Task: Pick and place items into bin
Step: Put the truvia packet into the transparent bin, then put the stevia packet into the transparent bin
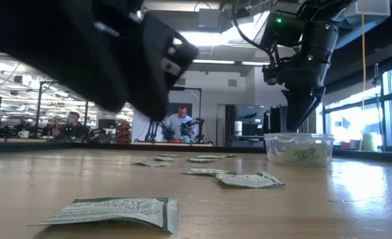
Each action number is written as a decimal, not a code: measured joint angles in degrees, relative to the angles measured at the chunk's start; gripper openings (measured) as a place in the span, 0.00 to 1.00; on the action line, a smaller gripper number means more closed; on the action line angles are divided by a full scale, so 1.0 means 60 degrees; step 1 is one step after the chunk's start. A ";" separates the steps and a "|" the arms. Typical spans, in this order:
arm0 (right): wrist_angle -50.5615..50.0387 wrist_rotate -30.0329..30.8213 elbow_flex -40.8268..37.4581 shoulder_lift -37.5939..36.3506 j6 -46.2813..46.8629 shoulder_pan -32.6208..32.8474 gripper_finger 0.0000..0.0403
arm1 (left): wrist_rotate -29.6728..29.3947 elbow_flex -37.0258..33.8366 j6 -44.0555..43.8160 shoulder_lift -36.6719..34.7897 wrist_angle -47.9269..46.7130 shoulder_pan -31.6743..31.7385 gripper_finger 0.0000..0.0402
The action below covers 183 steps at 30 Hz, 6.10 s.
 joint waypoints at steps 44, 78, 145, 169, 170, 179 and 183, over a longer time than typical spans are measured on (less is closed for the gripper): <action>-0.0121 -0.0010 0.0051 0.0000 0.0406 0.0022 0.30 | -0.0515 0.0442 0.0473 0.0822 -0.1021 0.0336 0.01; 0.3079 -0.0002 0.2049 0.0018 -0.3791 0.1679 0.30 | -1.0154 0.0465 0.5059 -0.1361 -0.0126 0.2157 0.01; -0.1869 -0.2387 0.1607 0.0018 -0.2137 0.0437 0.01 | -0.2262 -0.0501 0.0018 -0.2356 -0.3132 0.4149 0.23; -0.0163 -0.0665 -0.0020 0.0024 -0.1700 0.0437 0.24 | -0.2037 -0.0509 -0.0027 -0.2356 -0.4741 0.4138 0.22; -0.0186 -0.0393 -0.0002 0.0025 -0.1628 0.0437 0.26 | -0.2011 -0.0515 -0.0027 -0.2356 -0.4815 0.4135 0.22; -0.0163 0.0120 0.0392 0.0025 -0.1631 0.0438 0.28 | -0.0799 -0.0515 0.0487 -0.1884 -0.4126 0.3788 0.17; -0.0172 0.0119 0.0393 0.0025 -0.1640 0.0437 0.28 | -0.0897 -0.0519 0.0729 -0.1334 -0.3840 0.3560 0.17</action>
